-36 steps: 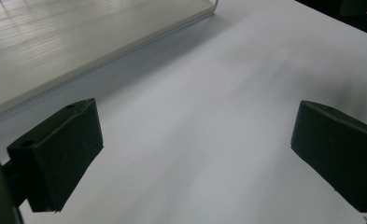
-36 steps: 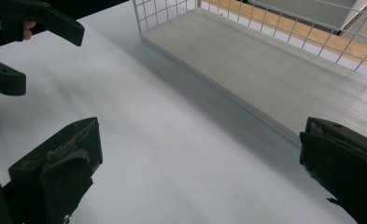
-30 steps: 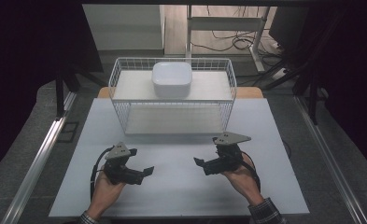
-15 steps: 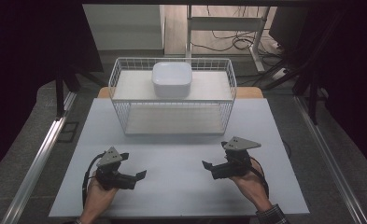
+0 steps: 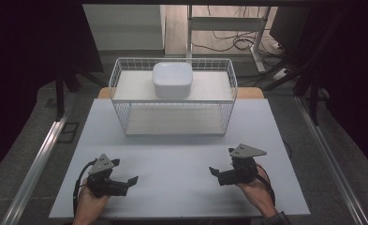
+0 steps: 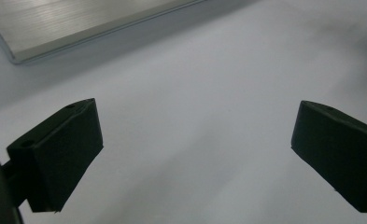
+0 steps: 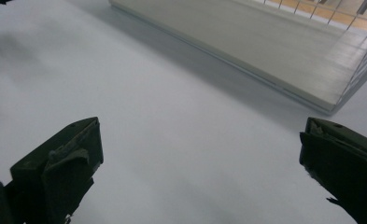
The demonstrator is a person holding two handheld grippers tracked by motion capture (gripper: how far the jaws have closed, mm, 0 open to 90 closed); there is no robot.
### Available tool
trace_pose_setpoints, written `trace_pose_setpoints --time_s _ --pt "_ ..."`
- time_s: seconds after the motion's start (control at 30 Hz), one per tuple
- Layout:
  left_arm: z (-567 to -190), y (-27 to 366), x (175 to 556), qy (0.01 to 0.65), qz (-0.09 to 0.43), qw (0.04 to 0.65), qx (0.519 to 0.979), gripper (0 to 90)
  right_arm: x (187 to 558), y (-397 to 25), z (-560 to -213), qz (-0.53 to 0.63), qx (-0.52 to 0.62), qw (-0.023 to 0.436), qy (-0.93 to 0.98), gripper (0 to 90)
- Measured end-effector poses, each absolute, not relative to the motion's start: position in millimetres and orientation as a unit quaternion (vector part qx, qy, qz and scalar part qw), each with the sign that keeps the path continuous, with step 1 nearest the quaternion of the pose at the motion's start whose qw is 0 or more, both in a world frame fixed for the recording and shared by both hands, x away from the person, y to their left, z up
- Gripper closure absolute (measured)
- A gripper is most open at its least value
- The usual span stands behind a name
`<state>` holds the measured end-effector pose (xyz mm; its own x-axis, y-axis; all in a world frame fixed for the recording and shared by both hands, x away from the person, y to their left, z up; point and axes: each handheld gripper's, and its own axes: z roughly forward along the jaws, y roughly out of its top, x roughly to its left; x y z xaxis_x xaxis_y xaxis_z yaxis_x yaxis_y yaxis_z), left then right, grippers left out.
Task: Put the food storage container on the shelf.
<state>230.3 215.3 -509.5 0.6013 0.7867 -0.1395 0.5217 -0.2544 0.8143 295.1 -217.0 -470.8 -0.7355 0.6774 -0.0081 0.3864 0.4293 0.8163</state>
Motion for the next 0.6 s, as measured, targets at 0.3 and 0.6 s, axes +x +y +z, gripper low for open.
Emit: trace_pose_setpoints --time_s 0.3,0.6 --pt "-519 216 225 0.425 0.143 0.425 0.786 1.4 290 -223 -480 0.417 0.328 0.170 0.830 0.0" --pt "-533 222 226 0.447 0.122 0.411 0.785 1.2 284 -227 -494 0.397 0.335 0.160 0.839 0.0"
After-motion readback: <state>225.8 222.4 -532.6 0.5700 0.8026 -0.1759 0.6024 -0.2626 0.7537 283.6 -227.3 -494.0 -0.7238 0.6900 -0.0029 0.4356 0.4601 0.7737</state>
